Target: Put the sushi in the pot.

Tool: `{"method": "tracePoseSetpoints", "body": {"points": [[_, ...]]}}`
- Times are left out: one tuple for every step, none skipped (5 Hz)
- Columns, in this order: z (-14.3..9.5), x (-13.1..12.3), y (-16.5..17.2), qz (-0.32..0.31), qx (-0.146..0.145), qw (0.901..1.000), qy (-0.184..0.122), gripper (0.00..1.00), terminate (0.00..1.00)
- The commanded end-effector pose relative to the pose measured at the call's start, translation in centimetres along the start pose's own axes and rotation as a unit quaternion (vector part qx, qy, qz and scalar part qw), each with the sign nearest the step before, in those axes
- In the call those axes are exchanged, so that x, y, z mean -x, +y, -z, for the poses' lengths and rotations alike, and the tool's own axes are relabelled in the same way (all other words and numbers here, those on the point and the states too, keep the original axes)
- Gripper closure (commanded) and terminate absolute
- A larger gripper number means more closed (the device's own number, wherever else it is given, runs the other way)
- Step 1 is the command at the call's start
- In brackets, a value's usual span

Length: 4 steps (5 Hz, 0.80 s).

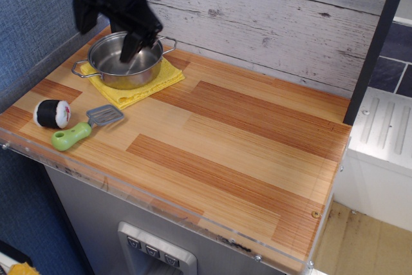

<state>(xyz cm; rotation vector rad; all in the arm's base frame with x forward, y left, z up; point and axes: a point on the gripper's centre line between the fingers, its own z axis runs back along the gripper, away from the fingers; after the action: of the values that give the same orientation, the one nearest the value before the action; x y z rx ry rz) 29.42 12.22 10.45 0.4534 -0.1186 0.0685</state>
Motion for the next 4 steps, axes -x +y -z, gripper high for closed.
{"method": "tracePoseSetpoints", "body": {"points": [[1.6,2.5,1.1,-0.045,0.034,0.9983,0.017,0.0,0.0],[3.5,3.8,1.6,-0.064,0.043,0.996,0.045,0.0,0.0],[5.5,4.9,2.3,-0.092,0.056,0.9919,0.067,0.0,0.0],[7.1,5.2,2.4,-0.099,0.057,0.9898,0.085,0.0,0.0]]}}
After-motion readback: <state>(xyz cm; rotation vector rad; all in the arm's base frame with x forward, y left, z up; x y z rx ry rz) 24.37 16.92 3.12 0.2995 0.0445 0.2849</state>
